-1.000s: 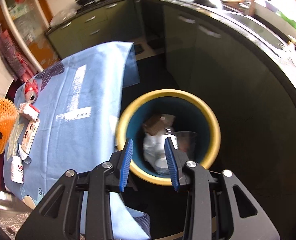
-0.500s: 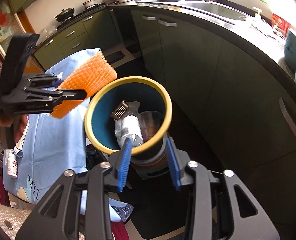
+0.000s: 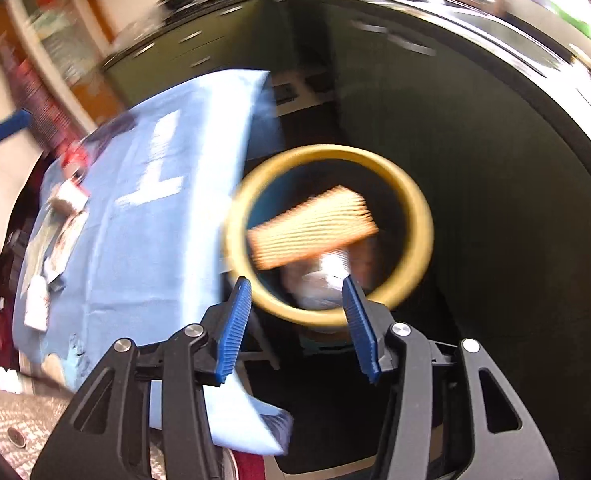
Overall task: Collect trash
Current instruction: 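Move both tools back over the table toward the remaining trash, then grasp the white-and-red milk carton with the right gripper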
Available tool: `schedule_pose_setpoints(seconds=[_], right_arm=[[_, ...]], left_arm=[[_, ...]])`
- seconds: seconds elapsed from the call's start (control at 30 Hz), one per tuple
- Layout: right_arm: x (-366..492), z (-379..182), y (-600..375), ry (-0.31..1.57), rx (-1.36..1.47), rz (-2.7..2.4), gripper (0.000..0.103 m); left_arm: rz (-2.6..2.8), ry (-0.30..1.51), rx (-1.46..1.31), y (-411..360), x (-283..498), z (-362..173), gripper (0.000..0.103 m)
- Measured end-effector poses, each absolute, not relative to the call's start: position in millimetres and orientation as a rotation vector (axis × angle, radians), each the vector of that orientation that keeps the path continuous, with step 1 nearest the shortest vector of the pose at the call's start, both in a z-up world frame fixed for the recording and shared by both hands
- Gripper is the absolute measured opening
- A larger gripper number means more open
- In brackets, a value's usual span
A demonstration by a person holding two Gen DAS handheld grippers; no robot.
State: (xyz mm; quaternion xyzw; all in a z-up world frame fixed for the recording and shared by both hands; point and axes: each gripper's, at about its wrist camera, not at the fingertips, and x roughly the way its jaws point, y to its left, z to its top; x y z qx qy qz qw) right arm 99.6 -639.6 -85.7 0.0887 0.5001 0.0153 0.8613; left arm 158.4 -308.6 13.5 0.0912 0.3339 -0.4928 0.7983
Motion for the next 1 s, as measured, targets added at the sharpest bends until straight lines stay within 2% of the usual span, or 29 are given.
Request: schedule_pose_setpoints(seconds=[0.2,0.47,0.57,0.6,0.67,0.93,1.0], right_arm=[[165.0,-77.6,-533.1,1.066,0.021,0.292,0.048],[247.6,-88.5,-369.0,1.082,-0.203,0.601,0.048],[271.1,-88.7,-324.2,1.044,-0.282,0.664,0.049],[277.3,-88.4,-314.5,1.03,-0.305,0.676,0.056],[291.4,-91.6,-292.2,1.029,-0.361,0.702,0.062],[324.0,-118.0,-259.2,1.107,-0.421,0.727,0.059],[327.8,-125.1,-255.2,1.126,-0.422,0.73,0.05]], left_arm=[[-0.776,0.607,0.132,-170.4,123.8,16.5,0.095],[-0.483,0.616,0.033,-30.1,95.7,0.0,0.096],[-0.425,0.61,0.063,-13.5,84.8,-5.5,0.097],[-0.418,0.615,0.071,-11.0,83.4,-7.6,0.097],[-0.42,0.622,0.077,-16.2,81.4,-10.6,0.096],[-0.455,0.635,0.061,-19.3,82.5,-17.4,0.097],[-0.455,0.641,0.062,-20.3,82.9,-18.7,0.097]])
